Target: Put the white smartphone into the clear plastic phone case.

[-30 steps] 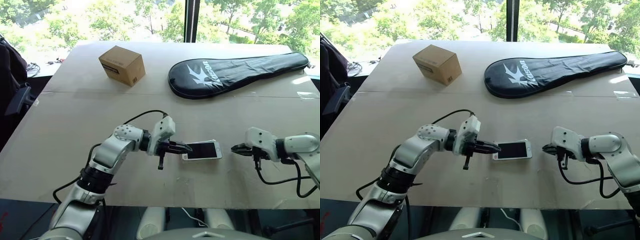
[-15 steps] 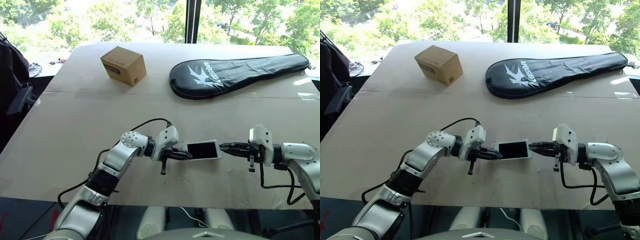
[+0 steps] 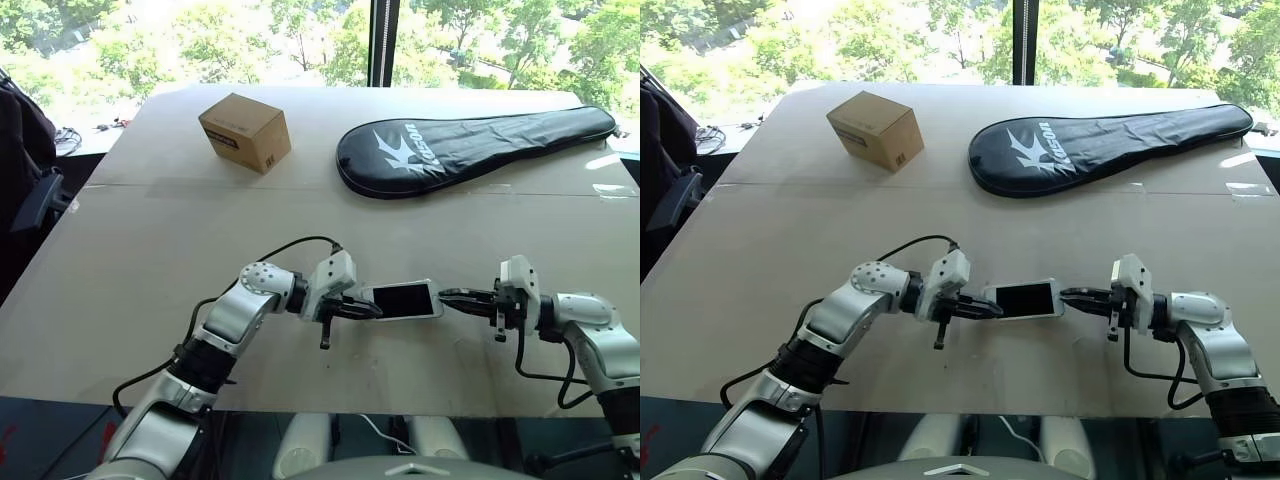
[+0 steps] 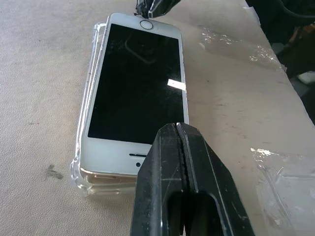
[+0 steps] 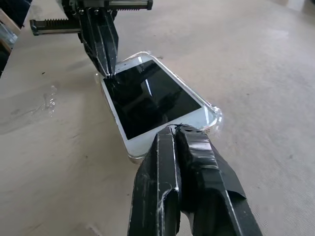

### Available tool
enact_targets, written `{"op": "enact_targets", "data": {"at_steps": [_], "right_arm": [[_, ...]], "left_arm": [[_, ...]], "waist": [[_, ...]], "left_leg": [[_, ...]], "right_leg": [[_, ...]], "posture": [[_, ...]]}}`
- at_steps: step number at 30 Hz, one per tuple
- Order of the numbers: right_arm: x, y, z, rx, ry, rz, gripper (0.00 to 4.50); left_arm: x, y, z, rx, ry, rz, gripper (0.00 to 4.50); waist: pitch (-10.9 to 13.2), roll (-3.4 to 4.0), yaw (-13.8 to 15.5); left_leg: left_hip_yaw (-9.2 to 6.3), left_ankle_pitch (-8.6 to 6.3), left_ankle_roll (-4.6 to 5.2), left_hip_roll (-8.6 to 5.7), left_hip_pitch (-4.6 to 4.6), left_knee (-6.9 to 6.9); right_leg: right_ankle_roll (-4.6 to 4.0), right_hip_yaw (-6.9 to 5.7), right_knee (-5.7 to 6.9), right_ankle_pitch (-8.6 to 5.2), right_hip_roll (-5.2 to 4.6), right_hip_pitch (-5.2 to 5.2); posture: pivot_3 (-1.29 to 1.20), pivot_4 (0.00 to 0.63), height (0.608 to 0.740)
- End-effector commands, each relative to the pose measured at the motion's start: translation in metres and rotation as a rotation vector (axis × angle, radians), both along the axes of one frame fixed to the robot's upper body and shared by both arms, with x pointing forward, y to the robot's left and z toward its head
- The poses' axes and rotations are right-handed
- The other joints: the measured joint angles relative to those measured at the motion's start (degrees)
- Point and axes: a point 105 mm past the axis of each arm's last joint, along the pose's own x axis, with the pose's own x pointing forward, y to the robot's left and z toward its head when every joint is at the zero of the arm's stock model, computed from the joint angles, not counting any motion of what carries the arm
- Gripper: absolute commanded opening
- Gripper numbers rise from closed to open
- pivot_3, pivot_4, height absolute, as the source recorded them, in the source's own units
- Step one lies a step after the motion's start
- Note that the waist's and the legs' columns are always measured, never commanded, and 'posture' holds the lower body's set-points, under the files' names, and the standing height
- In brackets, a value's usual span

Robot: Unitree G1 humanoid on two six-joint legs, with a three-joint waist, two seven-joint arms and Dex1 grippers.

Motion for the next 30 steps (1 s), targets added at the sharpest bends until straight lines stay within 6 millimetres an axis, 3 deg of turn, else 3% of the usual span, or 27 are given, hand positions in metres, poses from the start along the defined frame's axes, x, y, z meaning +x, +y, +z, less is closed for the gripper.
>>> {"op": "enact_targets", "data": {"at_steps": [1, 12, 21, 30], "right_arm": [[0.000, 0.009, 0.004, 0.004, -0.034, 0.040, 0.12], [0.008, 0.010, -0.015, -0.089, -0.015, 0.030, 0.12], [0.013, 0.014, -0.020, -0.146, -0.061, 0.057, 0.12], [0.007, 0.018, -0.038, -0.225, -0.046, 0.124, 0.12]], "left_arm": [[0.001, 0.009, -0.012, 0.056, 0.019, 0.049, 0.00], [0.003, -0.001, 0.011, -0.010, -0.047, 0.034, 0.00], [-0.001, -0.002, 0.005, 0.018, -0.046, 0.017, 0.00], [-0.002, 0.001, -0.004, 0.053, -0.044, 0.025, 0.00]], "waist": [[0.00, 0.00, -0.21], [-0.01, 0.00, -1.33], [-0.03, -0.03, -1.37], [-0.26, -0.26, -1.40]], "left_leg": [[0.00, 0.00, 0.00, 0.00, 0.00, 0.00], [0.00, 0.00, 0.00, 0.01, 0.03, 0.00], [0.04, 0.00, 0.00, 0.02, 0.08, 0.00], [0.09, 0.00, 0.00, 0.03, 0.29, -0.07]], "right_leg": [[0.00, 0.01, 0.00, 0.00, 0.00, 0.00], [0.00, 0.04, 0.02, 0.00, -0.08, 0.00], [0.00, 0.10, 0.07, 0.00, -0.07, 0.00], [-0.01, 0.18, 0.08, 0.00, -0.07, 0.15]], "posture": [[0.00, 0.150, 0.740], [0.00, 0.150, 0.740], [0.00, 0.150, 0.740], [0.00, 0.150, 0.740]]}}
